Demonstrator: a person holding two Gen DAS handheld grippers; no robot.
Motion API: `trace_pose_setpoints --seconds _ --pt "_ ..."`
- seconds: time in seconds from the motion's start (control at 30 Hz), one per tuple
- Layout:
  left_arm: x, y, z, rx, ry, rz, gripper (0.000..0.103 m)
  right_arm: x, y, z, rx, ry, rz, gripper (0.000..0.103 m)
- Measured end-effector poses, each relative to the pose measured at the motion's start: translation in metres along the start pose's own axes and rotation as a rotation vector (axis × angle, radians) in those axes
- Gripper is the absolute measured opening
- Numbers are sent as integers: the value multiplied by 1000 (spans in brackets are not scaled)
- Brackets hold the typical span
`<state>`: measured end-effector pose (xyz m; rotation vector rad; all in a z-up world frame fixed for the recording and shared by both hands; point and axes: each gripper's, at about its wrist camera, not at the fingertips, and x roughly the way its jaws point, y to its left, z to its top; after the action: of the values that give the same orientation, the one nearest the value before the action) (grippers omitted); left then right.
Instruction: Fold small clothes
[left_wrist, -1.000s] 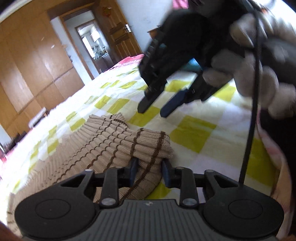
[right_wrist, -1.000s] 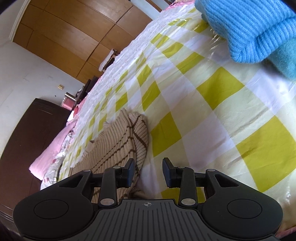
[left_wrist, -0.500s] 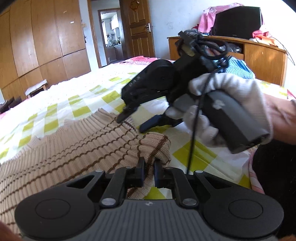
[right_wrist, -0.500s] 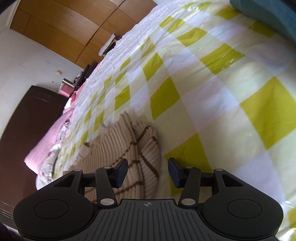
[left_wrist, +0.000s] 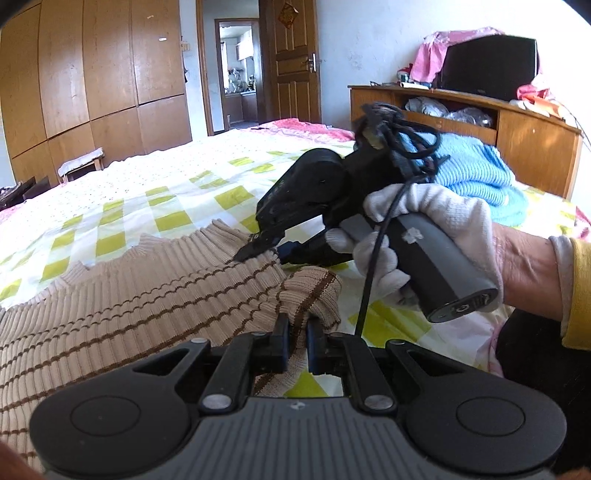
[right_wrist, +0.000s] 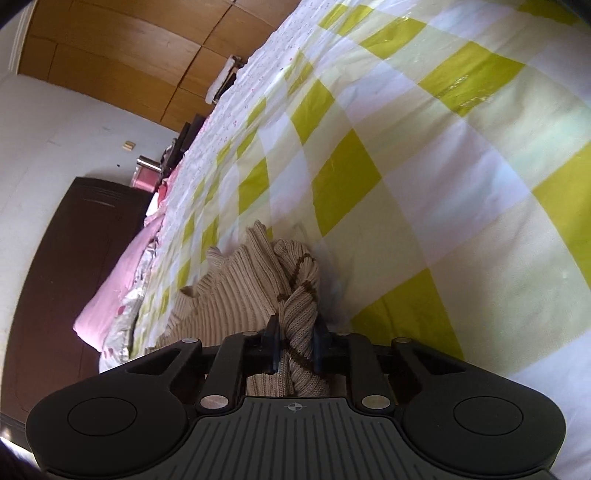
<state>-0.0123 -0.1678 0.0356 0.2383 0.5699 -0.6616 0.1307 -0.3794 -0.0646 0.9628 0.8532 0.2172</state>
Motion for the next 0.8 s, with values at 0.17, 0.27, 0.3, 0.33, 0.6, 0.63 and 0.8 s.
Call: trace_pose_setpoints --seconds 0.17,0.27,0.3,0.33,0.6,0.63,0.8 --pt "-13 21 4 -135 -20 -37 16 -16 13 -4 31 -36 63 16" --pt "-29 41 4 -232 -52 -46 15 -22 26 -6 66 -52 85 16" --pt "-35 49 3 -264 -65 -47 15 -22 32 -6 79 -55 96 16" --pt "-42 58 2 -299 -79 -46 15 -22 40 -6 86 -56 106 16" --pt "-102 136 -25 -565 -223 61 15 7 149 -13 -56 -45 137 15" --pt "-110 146 -31 -590 -239 86 14 14 162 -15 -73 -36 138 15" --pt "-136 189 -65 -688 -284 223 13 75 226 -45 -180 51 117 15"
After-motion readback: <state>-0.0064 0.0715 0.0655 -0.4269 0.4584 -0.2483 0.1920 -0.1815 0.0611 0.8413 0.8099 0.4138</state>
